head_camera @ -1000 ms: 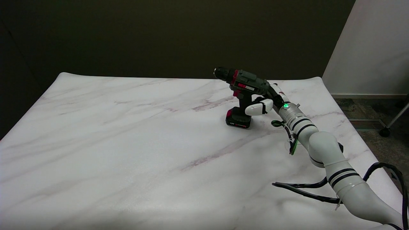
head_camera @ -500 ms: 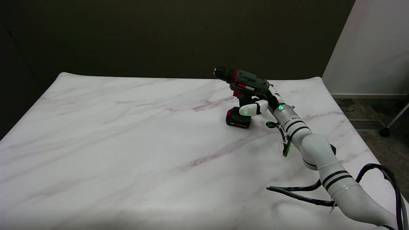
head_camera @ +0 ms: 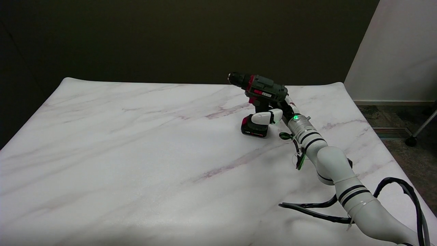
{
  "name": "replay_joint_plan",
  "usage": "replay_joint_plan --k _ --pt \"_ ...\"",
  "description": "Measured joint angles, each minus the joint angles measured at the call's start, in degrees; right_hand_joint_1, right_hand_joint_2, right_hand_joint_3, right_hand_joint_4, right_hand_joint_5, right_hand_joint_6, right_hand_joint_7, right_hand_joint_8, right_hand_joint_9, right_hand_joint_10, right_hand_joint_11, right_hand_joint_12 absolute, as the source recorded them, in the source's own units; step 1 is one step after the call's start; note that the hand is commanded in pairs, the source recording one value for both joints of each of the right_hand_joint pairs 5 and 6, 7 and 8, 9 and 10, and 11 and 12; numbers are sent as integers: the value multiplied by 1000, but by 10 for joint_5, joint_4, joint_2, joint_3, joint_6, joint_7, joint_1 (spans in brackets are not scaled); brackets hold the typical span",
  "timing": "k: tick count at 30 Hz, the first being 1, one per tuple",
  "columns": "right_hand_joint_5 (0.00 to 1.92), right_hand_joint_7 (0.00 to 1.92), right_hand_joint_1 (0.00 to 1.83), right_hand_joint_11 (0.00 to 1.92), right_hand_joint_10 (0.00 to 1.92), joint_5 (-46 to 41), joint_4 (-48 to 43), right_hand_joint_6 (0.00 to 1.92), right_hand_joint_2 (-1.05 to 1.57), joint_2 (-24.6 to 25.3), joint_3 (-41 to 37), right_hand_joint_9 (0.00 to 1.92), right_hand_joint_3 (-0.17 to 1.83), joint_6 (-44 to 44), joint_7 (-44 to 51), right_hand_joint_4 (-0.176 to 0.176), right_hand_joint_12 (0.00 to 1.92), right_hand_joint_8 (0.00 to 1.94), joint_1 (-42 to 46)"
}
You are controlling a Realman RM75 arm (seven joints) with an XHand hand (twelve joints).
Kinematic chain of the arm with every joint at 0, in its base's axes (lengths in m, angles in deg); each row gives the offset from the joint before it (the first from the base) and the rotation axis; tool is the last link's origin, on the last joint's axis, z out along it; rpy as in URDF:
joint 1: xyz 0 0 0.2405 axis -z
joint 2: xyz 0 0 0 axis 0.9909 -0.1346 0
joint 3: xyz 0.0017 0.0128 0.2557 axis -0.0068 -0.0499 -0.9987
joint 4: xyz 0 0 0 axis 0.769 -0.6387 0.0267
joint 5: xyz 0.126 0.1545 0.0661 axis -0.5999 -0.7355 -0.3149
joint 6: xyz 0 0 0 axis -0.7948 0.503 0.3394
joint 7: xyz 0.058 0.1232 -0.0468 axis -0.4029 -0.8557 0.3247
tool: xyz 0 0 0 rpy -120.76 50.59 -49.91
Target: Pick up the power screwdriver.
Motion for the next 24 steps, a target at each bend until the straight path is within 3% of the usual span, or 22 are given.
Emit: replay_joint_plan --k 11,24 --pt "301 489 1018 566 319 -16 8 301 -629 8 4 319 487 31 0 -44 566 489 -4" --pt "291 486 1017 541 317 -18 12 291 -626 7 9 317 475 72 -21 -36 541 486 -7"
